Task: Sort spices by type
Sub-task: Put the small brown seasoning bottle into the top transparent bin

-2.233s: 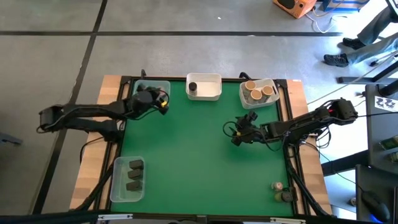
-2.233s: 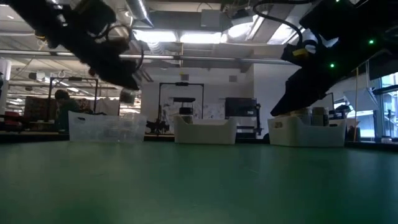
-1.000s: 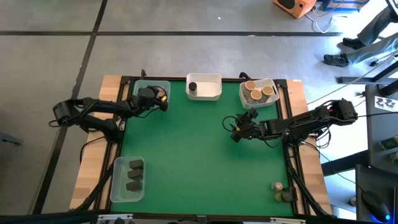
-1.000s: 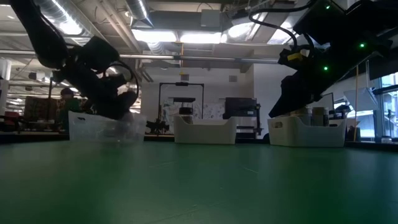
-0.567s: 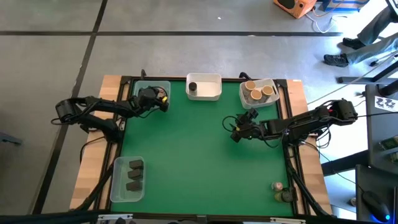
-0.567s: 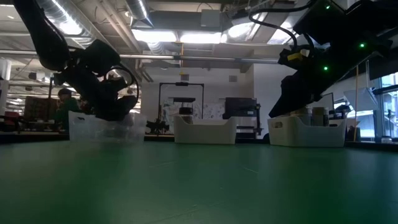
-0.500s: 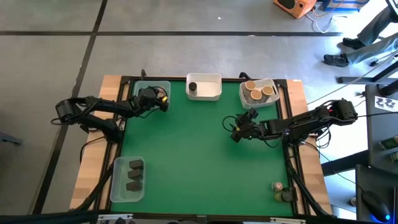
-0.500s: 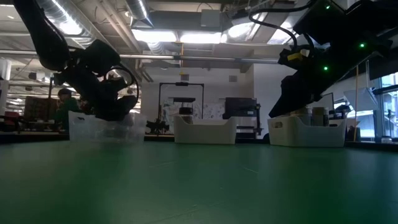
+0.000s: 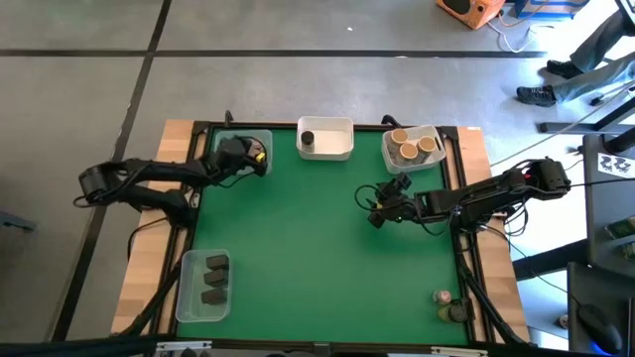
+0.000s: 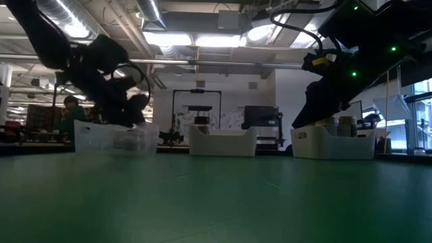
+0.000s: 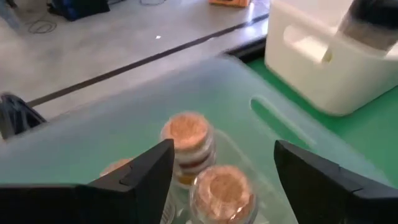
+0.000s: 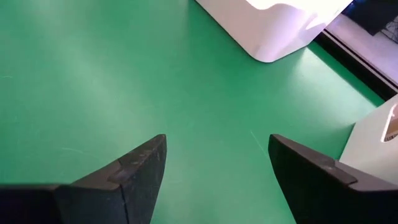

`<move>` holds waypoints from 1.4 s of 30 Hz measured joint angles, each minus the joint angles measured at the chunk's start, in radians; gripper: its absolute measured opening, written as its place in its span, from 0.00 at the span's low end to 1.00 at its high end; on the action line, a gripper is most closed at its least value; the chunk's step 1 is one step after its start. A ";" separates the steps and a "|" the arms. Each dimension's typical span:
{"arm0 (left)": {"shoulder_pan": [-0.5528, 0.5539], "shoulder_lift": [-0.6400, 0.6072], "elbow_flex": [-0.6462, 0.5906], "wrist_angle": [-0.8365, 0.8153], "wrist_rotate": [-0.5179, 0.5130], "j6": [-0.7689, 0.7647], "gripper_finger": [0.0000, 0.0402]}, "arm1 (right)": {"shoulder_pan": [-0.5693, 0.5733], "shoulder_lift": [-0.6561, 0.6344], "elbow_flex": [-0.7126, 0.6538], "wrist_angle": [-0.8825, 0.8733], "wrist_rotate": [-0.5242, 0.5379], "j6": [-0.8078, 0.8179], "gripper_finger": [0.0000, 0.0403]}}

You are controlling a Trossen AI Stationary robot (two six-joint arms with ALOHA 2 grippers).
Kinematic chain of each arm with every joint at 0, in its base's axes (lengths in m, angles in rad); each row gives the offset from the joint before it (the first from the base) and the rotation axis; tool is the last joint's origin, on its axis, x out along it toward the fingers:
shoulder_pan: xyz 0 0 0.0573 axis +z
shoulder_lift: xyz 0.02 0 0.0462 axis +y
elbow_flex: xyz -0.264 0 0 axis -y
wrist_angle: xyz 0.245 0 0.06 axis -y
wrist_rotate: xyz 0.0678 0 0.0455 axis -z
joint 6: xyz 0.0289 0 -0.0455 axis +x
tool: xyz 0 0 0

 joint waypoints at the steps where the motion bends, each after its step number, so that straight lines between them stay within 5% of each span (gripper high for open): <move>1: 0.000 -0.023 0.008 -0.023 0.003 0.000 0.64 | 0.000 0.000 0.000 -0.001 0.000 0.000 0.70; 10: -0.051 -0.196 0.029 -0.050 0.146 0.073 0.63 | 0.000 0.000 0.000 0.000 0.000 -0.007 0.70; 21: -0.283 -0.271 0.030 0.044 0.172 0.148 0.62 | 0.000 0.000 0.000 0.001 -0.013 -0.004 0.70; 30: -0.407 -0.181 0.030 0.205 0.186 0.187 0.62 | 0.000 0.000 0.000 0.006 -0.034 -0.004 0.70; 42: -0.479 0.116 0.030 0.633 0.245 0.293 0.62 | 0.000 0.000 0.010 0.004 -0.141 -0.002 0.70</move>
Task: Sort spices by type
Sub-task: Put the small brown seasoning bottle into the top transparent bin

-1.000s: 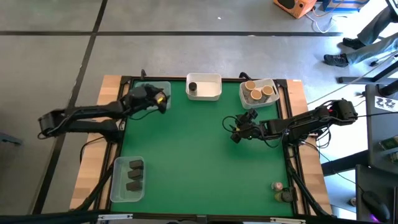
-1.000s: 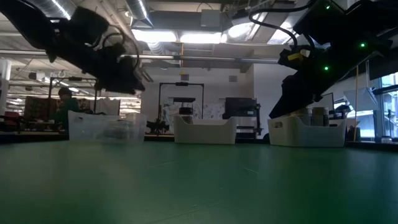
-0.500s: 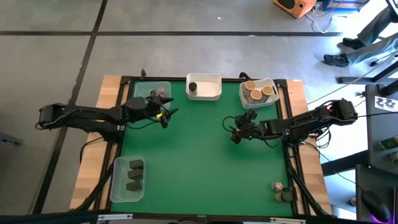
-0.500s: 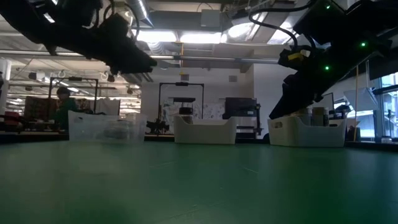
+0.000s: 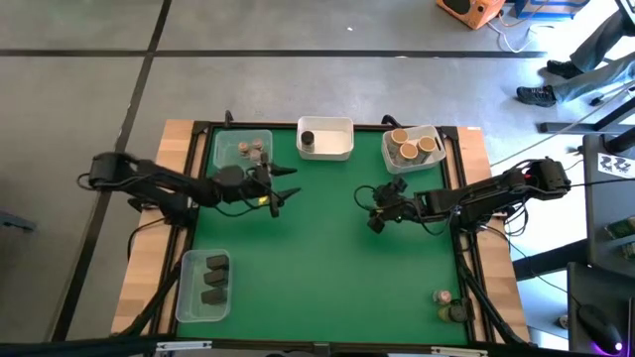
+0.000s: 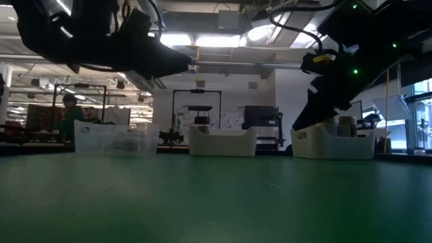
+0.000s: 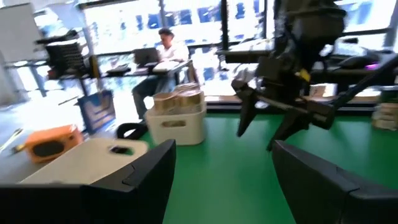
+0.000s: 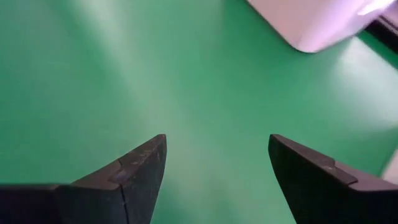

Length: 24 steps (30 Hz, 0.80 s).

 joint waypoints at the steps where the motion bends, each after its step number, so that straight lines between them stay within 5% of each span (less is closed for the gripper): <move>1: 0.000 0.023 0.000 0.031 0.017 0.004 0.62 | 0.000 0.000 0.008 0.000 -0.010 0.000 0.70; 6: 0.000 0.098 0.000 0.128 0.071 0.008 0.62 | 0.000 -0.001 0.095 -0.104 -0.130 -0.004 0.70; 13: 0.000 0.102 0.000 0.119 0.073 0.008 0.62 | 0.001 -0.002 0.292 -0.496 -0.334 0.110 0.70; 24: 0.000 0.102 0.000 0.067 0.073 0.036 0.62 | 0.001 -0.002 0.443 -0.927 -0.648 0.470 0.70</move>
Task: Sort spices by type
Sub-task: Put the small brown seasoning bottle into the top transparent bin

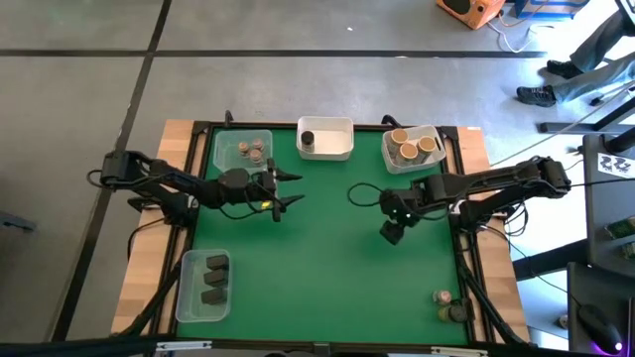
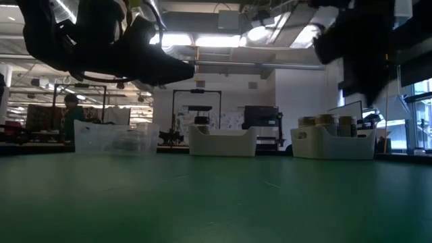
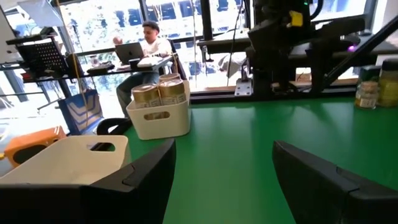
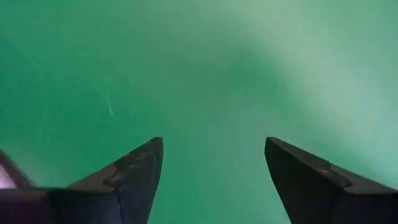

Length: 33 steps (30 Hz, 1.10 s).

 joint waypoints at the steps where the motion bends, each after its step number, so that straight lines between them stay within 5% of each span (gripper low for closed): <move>1: 0.000 0.000 0.000 -0.003 0.000 0.006 0.62 | 0.003 0.000 0.000 -0.041 -0.031 0.043 0.70; 16: 0.000 0.000 0.000 -0.030 0.000 0.011 0.62 | 0.269 0.000 -0.063 -0.203 -0.198 0.665 0.70; 33: 0.001 0.000 0.000 -0.027 0.000 0.006 0.62 | 0.593 0.032 -0.064 -0.054 -0.239 0.883 0.70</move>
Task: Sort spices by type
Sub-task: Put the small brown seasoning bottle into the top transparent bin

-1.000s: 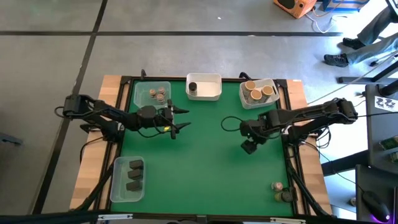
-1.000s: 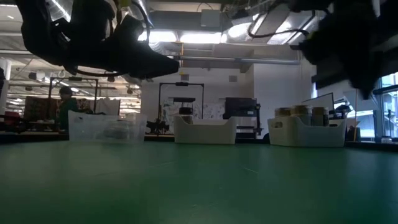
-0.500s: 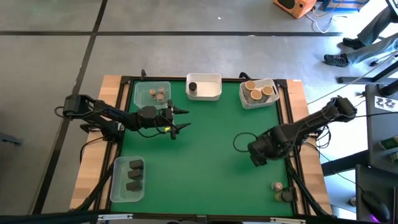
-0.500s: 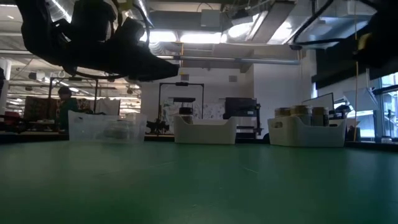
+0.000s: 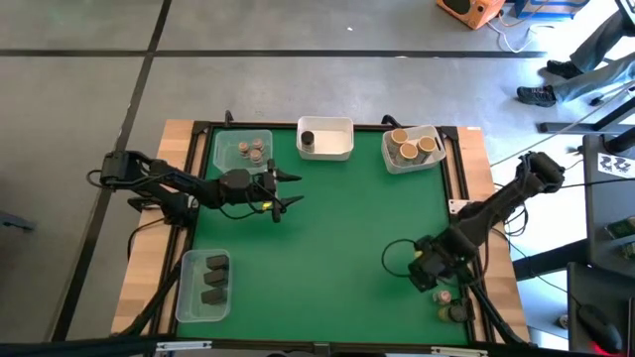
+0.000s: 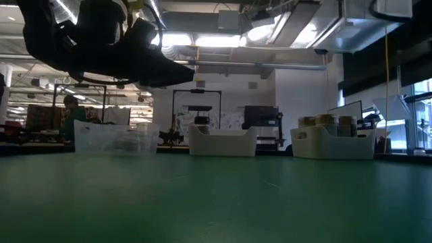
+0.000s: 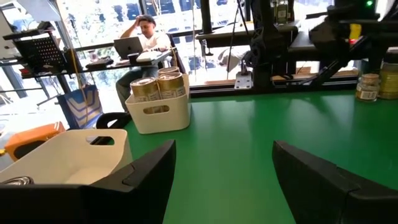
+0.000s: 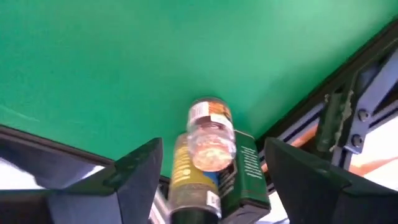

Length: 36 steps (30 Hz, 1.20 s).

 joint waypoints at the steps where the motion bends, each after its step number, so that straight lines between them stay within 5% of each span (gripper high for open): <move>1: 0.000 0.000 0.000 0.001 0.000 -0.004 0.62 | 0.016 0.011 0.000 0.002 0.000 0.006 0.70; 27: 0.000 0.000 0.000 0.003 0.000 -0.017 0.62 | 0.159 0.233 0.000 0.144 -0.037 0.008 0.70; 36: 0.000 0.000 0.000 0.006 0.000 -0.015 0.62 | 0.159 0.236 0.000 0.147 -0.041 0.007 0.49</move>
